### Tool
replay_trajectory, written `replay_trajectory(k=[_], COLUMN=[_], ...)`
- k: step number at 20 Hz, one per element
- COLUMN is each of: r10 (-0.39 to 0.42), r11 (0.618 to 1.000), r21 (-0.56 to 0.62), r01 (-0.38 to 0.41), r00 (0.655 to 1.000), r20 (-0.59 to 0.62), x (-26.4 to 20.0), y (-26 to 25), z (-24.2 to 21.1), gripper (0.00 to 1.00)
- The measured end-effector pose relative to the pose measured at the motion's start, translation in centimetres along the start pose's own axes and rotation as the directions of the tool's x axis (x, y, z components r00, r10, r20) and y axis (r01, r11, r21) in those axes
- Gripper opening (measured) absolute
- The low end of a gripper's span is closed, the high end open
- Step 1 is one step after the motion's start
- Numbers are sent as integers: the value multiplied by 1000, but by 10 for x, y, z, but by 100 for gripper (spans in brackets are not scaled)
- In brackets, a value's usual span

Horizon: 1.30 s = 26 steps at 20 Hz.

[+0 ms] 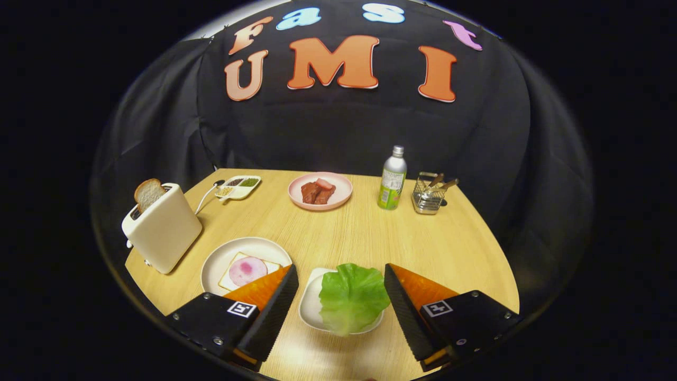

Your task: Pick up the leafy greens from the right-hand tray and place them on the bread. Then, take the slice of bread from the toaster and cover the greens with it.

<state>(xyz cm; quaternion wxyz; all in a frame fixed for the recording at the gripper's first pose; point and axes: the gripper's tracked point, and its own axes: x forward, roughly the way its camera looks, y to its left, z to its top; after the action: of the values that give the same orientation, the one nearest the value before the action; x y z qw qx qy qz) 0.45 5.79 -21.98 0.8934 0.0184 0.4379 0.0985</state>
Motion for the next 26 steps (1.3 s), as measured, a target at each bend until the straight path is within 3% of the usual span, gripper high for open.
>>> replay_trajectory(k=[6, 11, 17, 21, 22, 26], r10=[-25, -17, -55, -51, -31, -30], r11=[999, 999, 998, 998, 998, 996], r21=[-33, -42, -60, 9, 37, 59], r01=[20, 4, 33, 62, 54, 62], r00=[985, 948, 910, 887, 886, 898], r20=[-173, -319, -411, -459, -464, -439], x=[34, 56, 77, 89, 88, 94], y=[-1, 5, -6, -10, -8, -16], z=[-36, -67, -89, -105, -105, -102], gripper=[98, 96, 94, 83, 76, 59])
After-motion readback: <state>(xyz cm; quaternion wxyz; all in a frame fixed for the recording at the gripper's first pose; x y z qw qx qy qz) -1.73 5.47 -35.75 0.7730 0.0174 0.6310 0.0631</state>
